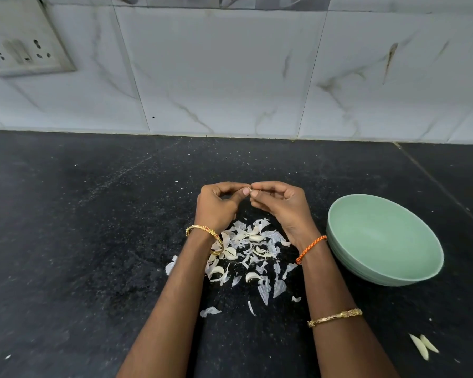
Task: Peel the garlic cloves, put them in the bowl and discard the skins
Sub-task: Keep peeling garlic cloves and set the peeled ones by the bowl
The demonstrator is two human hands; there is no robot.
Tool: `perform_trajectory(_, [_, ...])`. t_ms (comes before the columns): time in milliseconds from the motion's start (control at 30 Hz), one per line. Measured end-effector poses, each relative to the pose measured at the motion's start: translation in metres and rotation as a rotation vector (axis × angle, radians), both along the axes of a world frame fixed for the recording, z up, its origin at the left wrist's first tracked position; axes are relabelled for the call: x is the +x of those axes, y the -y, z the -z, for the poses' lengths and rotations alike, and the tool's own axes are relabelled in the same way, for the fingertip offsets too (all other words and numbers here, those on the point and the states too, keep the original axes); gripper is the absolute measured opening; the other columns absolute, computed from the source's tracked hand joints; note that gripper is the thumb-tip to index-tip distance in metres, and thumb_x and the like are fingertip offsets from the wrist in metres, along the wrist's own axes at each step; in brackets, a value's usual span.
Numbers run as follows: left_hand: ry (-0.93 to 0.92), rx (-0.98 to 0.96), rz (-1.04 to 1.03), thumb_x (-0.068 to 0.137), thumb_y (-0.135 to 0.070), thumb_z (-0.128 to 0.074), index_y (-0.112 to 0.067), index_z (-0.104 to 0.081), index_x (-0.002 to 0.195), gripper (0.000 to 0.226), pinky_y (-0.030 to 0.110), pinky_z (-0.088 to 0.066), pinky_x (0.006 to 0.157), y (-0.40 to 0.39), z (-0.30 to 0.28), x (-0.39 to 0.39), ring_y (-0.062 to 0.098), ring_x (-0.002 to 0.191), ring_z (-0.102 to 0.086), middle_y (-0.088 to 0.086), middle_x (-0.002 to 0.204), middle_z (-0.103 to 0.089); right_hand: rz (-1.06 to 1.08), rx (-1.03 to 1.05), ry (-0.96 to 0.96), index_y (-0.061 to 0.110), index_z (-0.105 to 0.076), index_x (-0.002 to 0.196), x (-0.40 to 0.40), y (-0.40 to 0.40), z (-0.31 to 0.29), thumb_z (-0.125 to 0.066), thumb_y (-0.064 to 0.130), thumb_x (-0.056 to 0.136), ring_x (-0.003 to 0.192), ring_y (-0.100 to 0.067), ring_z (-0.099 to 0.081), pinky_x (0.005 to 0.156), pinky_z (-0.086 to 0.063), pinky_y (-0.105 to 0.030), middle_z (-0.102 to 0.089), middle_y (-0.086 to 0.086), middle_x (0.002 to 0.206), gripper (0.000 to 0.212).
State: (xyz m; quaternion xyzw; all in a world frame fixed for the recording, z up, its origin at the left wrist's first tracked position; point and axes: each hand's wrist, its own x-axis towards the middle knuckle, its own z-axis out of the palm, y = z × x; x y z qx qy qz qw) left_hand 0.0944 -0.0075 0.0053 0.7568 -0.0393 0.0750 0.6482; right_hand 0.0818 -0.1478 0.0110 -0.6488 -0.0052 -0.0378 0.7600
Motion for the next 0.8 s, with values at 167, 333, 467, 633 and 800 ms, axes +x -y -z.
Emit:
perform_trajectory(167, [0.050,0.042,-0.025,0.083,-0.015,-0.073,-0.020,-0.075,0.087,0.007,0.014,-0.040,0.043,0.0003,0.0017,-0.0015,-0.002,0.042,-0.046,-0.003,0.071,-0.069,0.061,-0.032,0.036,0.003,-0.071,0.083,0.0009,0.0003,0.0029,-0.071,-0.010,0.077,0.079,-0.017,-0.069,0.072,-0.057,-0.022,-0.071,-0.013,0.085,0.015])
perform_trajectory(333, [0.229,0.255,-0.063,0.081,-0.013,-0.074,-0.017,-0.076,0.087,0.008,0.011,-0.039,0.046,0.0037,0.0026,-0.0024,0.004,0.045,-0.044,-0.012,0.075,-0.069,0.063,0.167,-0.078,-0.001,-0.069,0.083,0.0006,-0.0026,0.0003,-0.067,-0.006,0.082,0.080,-0.018,-0.071,0.077,-0.058,-0.025,-0.071,-0.013,0.081,0.006])
perform_trajectory(467, [0.229,0.169,-0.028,0.080,-0.011,-0.074,-0.017,-0.076,0.087,0.009,0.013,-0.037,0.045,0.0051,0.0015,-0.0040,0.003,0.045,-0.039,-0.014,0.072,-0.069,-0.028,0.335,-0.162,0.000,-0.064,0.099,0.0021,0.0036,0.0008,-0.060,-0.012,0.084,0.079,-0.014,-0.071,0.073,-0.058,-0.022,-0.071,-0.010,0.083,0.019])
perform_trajectory(633, [0.112,0.100,-0.032,0.081,-0.016,-0.075,-0.019,-0.076,0.086,0.006,0.013,-0.047,0.057,0.0060,-0.0001,-0.0040,0.001,0.056,-0.060,-0.007,0.077,-0.072,-0.072,0.194,-0.118,0.000,-0.069,0.091,0.0019,0.0040,0.0042,-0.060,-0.013,0.083,0.086,-0.015,-0.070,0.078,-0.056,-0.021,-0.072,-0.010,0.087,0.017])
perform_trajectory(800, [0.041,0.020,0.008,0.079,-0.018,-0.076,-0.022,-0.076,0.081,0.005,0.025,-0.056,0.077,0.0033,0.0000,-0.0021,0.011,0.080,-0.071,-0.004,0.080,-0.074,-0.027,0.021,-0.015,0.004,-0.071,0.088,0.0025,0.0050,0.0054,-0.067,-0.009,0.080,0.084,-0.016,-0.070,0.076,-0.057,-0.021,-0.072,-0.011,0.089,0.016])
